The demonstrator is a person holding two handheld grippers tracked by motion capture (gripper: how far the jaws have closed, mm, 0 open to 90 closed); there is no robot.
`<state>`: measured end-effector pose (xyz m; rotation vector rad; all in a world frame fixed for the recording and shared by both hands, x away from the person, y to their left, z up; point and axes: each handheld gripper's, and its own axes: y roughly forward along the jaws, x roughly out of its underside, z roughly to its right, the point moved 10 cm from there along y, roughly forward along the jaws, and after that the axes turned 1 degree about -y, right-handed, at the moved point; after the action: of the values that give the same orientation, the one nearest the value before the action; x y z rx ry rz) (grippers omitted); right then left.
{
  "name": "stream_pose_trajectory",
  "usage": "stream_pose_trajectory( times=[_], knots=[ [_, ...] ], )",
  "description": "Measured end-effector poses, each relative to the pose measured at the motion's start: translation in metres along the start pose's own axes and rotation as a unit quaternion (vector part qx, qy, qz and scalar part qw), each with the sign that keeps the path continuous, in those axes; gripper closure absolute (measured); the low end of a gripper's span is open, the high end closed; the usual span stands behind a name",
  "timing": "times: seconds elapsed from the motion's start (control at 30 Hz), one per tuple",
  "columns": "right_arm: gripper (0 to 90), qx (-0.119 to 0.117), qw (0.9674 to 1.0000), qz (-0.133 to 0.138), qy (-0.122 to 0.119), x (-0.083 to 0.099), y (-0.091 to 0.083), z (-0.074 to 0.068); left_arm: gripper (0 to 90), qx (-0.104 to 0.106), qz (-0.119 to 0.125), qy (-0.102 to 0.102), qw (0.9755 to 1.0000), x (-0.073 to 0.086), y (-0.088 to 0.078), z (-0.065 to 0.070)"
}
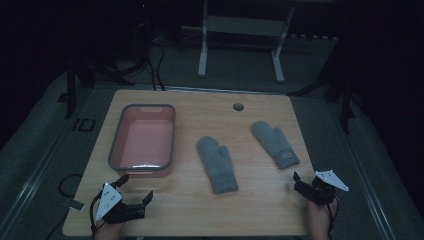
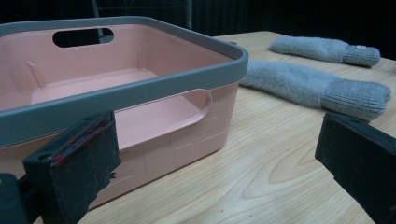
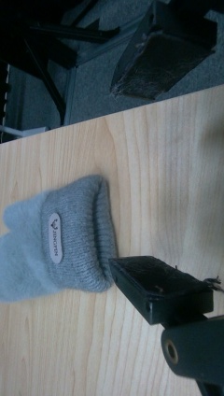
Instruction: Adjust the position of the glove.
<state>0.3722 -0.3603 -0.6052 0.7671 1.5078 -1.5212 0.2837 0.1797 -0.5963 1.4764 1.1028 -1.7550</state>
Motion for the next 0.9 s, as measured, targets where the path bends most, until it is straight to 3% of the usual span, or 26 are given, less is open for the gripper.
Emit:
stream_pose_trajectory(
  times=[0.23,0.5,0.53,0.63,0.8,0.87,0.9],
  knots=[
    [13.3,-0.039,0.9992,0.001,-0.011,-0.01,-0.001,-0.007,0.3,0.0,0.003,-0.002,1.0,-0.001,-0.001,0.0],
    [13.3,-0.093,0.9945,0.009,-0.047,-0.038,-0.006,-0.028,0.3,0.002,0.005,-0.002,1.0,-0.002,-0.002,0.0],
    [13.3,-0.114,0.9915,0.019,-0.06,-0.049,-0.009,-0.038,0.3,0.002,0.003,0.0,1.0,-0.002,-0.002,0.001],
    [13.1,-0.142,0.987,0.02,-0.072,-0.061,-0.012,-0.053,0.3,0.003,0.003,0.001,1.0,-0.002,-0.002,0.002],
    [14.5,-0.154,0.9822,0.02,-0.106,-0.08,-0.012,-0.077,0.3,0.004,0.003,0.002,1.0,-0.002,-0.003,0.002],
    [14.4,-0.185,0.9766,-0.009,-0.109,-0.082,-0.011,-0.089,0.3,0.004,0.004,0.001,1.0,-0.003,-0.003,0.002],
    [14.4,-0.185,0.9766,-0.009,-0.109,-0.082,-0.011,-0.089,0.3,0.004,0.004,0.001,1.0,-0.003,-0.003,0.002]
  ],
)
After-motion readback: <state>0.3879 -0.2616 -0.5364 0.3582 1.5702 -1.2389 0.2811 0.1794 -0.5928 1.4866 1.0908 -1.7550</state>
